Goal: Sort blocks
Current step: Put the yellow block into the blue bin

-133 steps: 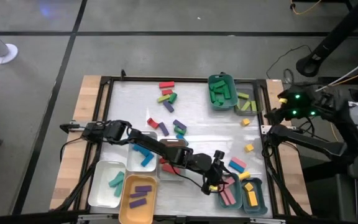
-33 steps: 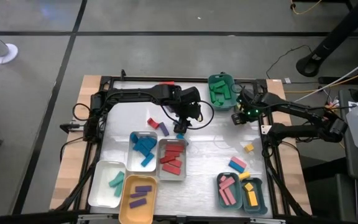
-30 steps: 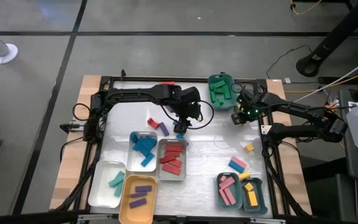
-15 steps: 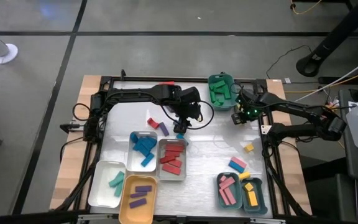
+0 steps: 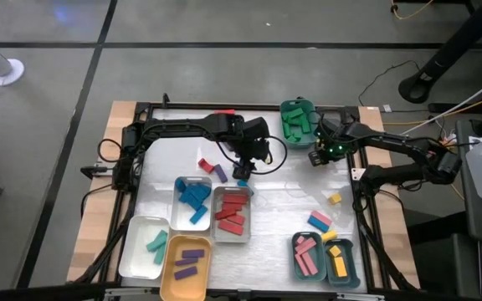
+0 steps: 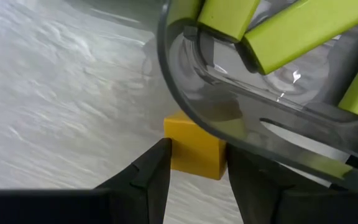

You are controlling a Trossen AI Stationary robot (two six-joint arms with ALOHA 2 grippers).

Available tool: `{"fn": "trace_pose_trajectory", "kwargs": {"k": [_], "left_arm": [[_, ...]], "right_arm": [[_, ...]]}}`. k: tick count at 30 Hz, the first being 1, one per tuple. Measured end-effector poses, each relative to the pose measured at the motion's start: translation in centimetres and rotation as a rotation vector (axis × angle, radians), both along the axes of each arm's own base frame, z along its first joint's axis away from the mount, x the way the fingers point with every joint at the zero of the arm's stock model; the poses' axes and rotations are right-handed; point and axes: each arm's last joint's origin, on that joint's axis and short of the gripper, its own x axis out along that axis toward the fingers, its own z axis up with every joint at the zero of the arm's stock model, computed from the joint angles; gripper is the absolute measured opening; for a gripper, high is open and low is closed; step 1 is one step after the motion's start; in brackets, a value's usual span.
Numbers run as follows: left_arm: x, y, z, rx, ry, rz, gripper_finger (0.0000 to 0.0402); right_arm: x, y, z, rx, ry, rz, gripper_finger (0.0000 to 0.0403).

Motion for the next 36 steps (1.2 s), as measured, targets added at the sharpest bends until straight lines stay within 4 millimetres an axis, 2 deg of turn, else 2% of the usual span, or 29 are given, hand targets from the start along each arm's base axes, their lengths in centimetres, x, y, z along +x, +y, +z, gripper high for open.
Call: {"fn": "trace_pose_trajectory", "kwargs": {"k": [11, 17, 26, 36], "left_arm": [[-0.1, 0.0, 0.0, -0.001, 0.007, 0.000, 0.0180], [-0.1, 0.0, 0.0, -0.003, 0.008, 0.003, 0.0180], [-0.1, 0.0, 0.0, -0.002, 0.007, 0.001, 0.0180], [0.0, -0.6, 0.0, -0.003, 0.008, -0.011, 0.0180]], "right_arm": [[0.0, 0.1, 0.5, 0.019, -0.023, 0.028, 0.0152], [0.0, 0.7, 1.0, 0.112, -0.098, 0.046, 0.0152], [1.5, 3.8, 1.0, 0.157, -0.067, 0.173, 0.0152], [3.0, 6.2, 1.1, 0.079, -0.089, 0.309, 0.0152]]}}
